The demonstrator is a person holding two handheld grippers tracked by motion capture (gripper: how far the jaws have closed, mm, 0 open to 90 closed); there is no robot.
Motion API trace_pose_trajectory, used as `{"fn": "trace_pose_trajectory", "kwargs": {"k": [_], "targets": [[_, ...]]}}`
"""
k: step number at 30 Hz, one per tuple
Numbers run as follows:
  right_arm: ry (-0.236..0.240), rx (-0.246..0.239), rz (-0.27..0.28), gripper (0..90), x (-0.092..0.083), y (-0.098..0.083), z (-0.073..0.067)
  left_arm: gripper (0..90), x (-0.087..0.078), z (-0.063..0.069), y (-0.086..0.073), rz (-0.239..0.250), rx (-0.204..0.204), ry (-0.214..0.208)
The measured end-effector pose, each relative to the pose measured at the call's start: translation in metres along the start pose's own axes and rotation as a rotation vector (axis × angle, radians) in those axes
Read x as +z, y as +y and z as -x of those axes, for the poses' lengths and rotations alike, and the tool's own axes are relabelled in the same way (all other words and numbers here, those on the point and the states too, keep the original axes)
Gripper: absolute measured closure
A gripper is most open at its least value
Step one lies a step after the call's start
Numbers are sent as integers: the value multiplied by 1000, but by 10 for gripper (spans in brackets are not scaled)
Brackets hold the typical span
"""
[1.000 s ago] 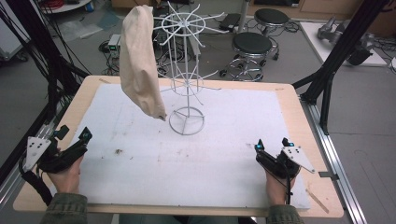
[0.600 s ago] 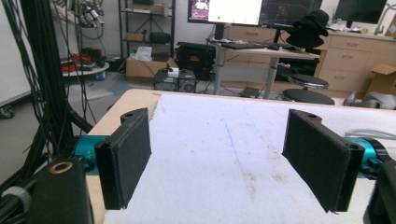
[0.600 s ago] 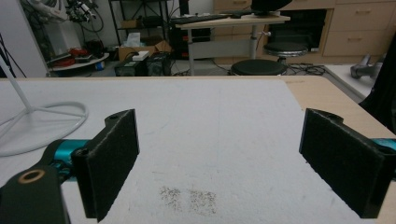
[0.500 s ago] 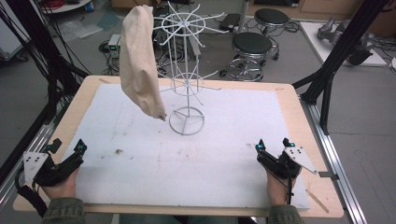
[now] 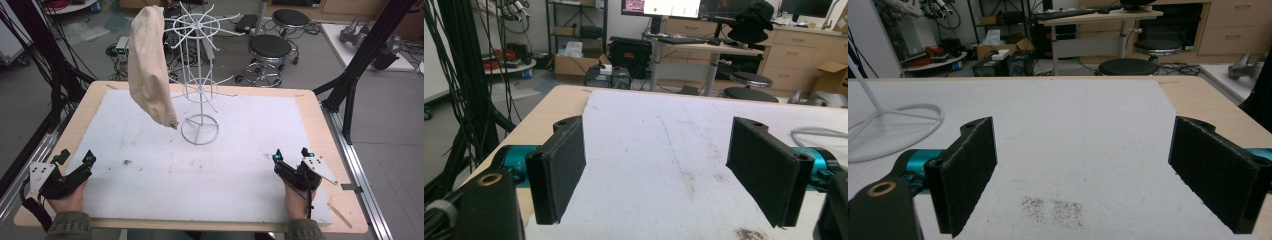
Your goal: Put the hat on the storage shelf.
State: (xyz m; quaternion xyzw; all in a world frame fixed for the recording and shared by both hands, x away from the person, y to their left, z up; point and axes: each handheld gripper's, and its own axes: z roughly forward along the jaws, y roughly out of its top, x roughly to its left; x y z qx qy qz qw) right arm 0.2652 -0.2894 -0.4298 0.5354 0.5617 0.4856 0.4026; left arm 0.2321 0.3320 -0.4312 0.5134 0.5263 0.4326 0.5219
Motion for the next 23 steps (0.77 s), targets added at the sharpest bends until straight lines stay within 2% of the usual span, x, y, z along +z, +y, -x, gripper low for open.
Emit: {"fn": "trace_pose_trajectory", "kwargs": {"k": [23], "targets": [[8, 9, -18, 111, 4, -1, 1, 229, 3, 0, -2, -38, -14, -38]]}}
